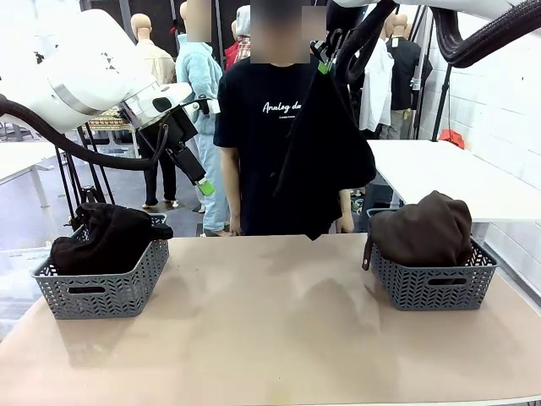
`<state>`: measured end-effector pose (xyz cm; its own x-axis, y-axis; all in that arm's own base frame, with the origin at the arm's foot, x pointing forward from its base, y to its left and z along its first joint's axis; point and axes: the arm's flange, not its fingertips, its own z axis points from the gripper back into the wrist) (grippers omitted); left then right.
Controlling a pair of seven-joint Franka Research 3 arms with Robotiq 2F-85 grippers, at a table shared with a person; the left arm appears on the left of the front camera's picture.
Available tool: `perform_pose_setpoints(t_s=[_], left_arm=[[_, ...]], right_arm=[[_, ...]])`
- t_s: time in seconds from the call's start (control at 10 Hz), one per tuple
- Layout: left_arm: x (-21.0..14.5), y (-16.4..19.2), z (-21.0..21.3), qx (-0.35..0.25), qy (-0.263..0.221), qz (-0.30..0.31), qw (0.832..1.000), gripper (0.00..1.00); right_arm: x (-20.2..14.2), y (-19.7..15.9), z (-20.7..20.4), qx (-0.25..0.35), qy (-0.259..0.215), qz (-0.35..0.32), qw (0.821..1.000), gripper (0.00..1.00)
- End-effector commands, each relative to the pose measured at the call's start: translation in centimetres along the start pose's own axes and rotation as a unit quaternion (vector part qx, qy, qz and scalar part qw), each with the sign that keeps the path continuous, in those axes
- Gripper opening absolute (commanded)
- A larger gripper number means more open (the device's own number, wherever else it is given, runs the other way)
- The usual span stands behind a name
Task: Sort the tops and bottoms.
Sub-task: Lift clothes from the center of the table with your right hand, then sort the clothes according to human instructions.
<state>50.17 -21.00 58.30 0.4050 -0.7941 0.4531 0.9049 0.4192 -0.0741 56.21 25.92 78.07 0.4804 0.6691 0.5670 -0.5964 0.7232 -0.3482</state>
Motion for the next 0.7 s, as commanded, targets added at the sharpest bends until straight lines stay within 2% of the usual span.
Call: perform_pose_setpoints(t_s=[0.0,0.6], left_arm=[[-0.08,-0.03,0.17,0.001,-0.001,0.0,1.0,1.0],[-0.08,-0.03,0.17,0.001,-0.001,0.0,1.0,1.0]], right_arm=[[-0.1,-0.03,0.31,-0.002,0.0,0.0,1.0,0.0],[-0.1,-0.03,0.31,-0.002,0.0,0.0,1.0,0.0]])
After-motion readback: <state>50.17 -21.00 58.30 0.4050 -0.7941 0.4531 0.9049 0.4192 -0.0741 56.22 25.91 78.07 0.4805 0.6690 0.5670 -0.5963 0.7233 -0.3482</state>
